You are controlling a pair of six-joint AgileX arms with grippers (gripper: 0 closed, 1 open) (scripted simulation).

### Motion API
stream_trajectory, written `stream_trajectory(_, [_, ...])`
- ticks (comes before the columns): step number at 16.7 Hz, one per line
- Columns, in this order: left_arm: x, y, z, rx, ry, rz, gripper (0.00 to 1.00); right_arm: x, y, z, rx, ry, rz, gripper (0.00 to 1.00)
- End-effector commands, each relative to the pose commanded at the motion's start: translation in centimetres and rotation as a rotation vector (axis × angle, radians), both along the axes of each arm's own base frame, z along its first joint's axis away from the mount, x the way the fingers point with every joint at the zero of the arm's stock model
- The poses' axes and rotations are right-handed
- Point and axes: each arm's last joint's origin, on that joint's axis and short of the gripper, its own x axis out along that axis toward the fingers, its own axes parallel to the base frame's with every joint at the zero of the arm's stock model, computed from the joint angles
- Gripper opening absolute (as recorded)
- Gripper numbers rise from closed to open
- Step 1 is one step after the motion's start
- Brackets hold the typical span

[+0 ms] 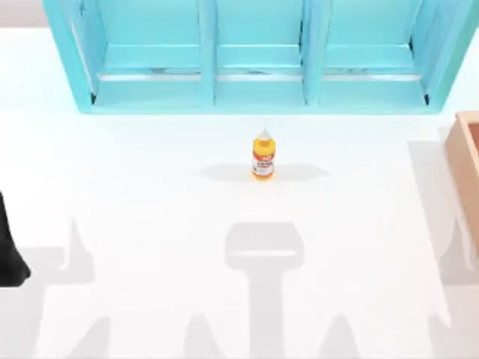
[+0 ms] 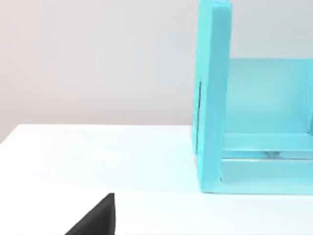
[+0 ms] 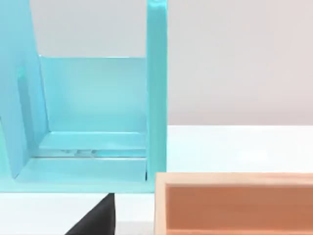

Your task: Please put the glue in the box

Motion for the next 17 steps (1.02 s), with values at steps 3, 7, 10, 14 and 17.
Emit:
stream_trajectory(3, [0.0, 0.0, 0.0, 0.0, 0.0, 0.0, 1.0, 0.0, 0.0, 0.0, -0.004, 0.007, 0.006, 1.0])
stream_trajectory(7, [0.0, 0.0, 0.0, 0.0, 0.0, 0.0, 1.0, 0.6, 0.6, 0.6, -0.065, 0.106, 0.102, 1.0])
stream_trajectory(10, [0.0, 0.0, 0.0, 0.0, 0.0, 0.0, 1.0, 1.7, 1.3, 1.8, -0.143, 0.226, 0.244, 1.0])
stream_trajectory(14, [0.0, 0.0, 0.0, 0.0, 0.0, 0.0, 1.0, 4.7, 3.0, 3.3, -0.259, 0.398, 0.508, 1.0])
stream_trajectory(17, [0.0, 0.0, 0.0, 0.0, 0.0, 0.0, 1.0, 8.2, 4.6, 3.8, -0.33, 0.497, 0.732, 1.0])
